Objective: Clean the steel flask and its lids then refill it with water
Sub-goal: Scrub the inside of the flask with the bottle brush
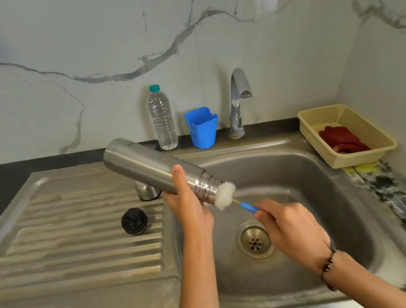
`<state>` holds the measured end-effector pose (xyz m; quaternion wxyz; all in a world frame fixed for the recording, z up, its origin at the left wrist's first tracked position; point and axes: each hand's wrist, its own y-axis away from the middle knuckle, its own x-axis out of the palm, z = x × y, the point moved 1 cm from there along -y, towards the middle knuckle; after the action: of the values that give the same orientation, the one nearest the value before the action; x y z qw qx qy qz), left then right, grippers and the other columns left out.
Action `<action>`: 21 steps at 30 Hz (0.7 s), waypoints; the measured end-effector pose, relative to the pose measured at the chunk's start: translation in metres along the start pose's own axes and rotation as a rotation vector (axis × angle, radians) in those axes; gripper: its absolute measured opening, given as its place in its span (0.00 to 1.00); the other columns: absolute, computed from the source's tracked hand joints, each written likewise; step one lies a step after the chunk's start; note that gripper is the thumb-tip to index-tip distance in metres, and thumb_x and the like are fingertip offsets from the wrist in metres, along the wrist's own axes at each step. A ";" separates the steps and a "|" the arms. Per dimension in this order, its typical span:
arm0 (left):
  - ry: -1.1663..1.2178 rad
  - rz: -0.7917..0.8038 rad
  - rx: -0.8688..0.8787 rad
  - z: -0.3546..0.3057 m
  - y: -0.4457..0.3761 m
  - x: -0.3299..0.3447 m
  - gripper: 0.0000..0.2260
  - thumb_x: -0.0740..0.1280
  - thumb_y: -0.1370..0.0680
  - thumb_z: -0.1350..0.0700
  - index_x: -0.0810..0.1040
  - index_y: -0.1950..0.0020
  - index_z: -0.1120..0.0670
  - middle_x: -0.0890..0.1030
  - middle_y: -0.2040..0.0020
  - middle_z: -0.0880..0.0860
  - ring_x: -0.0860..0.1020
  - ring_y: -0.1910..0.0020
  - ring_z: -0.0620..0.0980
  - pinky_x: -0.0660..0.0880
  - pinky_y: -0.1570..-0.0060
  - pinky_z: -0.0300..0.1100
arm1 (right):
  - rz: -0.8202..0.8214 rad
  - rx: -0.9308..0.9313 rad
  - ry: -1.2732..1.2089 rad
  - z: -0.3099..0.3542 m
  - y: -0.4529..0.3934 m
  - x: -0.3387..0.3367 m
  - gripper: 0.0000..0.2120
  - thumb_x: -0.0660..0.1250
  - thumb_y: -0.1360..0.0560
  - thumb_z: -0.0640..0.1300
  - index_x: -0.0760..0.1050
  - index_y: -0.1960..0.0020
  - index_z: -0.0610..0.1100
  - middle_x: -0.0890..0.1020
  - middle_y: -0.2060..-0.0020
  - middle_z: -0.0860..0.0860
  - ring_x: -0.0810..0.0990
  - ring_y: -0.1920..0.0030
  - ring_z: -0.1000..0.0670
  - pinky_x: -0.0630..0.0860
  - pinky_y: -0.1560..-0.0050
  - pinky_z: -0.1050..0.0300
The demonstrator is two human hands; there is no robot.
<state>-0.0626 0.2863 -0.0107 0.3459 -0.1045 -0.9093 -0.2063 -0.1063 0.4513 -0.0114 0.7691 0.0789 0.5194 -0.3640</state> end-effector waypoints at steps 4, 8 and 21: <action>-0.071 0.046 -0.029 0.012 0.008 0.004 0.20 0.68 0.23 0.52 0.70 0.34 0.57 0.80 0.50 0.53 0.81 0.54 0.50 0.79 0.49 0.51 | 0.102 0.090 -0.106 0.012 -0.024 0.006 0.11 0.58 0.23 0.48 0.75 0.58 0.45 0.77 0.68 0.45 0.75 0.62 0.38 0.73 0.62 0.49; -0.028 0.018 -0.036 0.004 -0.001 -0.001 0.18 0.68 0.23 0.51 0.71 0.35 0.55 0.80 0.52 0.53 0.81 0.58 0.49 0.79 0.60 0.45 | 0.299 0.196 -0.376 0.008 -0.017 -0.014 0.14 0.59 0.22 0.41 0.78 0.63 0.43 0.71 0.80 0.54 0.69 0.77 0.52 0.67 0.73 0.58; -0.019 0.041 -0.083 0.008 0.003 0.004 0.18 0.67 0.23 0.51 0.72 0.35 0.55 0.81 0.48 0.55 0.82 0.55 0.51 0.80 0.56 0.49 | 0.354 0.353 -0.649 0.008 -0.017 -0.005 0.19 0.59 0.23 0.38 0.73 0.71 0.43 0.68 0.83 0.51 0.62 0.83 0.56 0.60 0.79 0.64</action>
<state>-0.0691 0.2926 -0.0130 0.3366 -0.1395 -0.9009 -0.2358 -0.1125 0.4369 0.0005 0.9184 0.1788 0.1579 -0.3157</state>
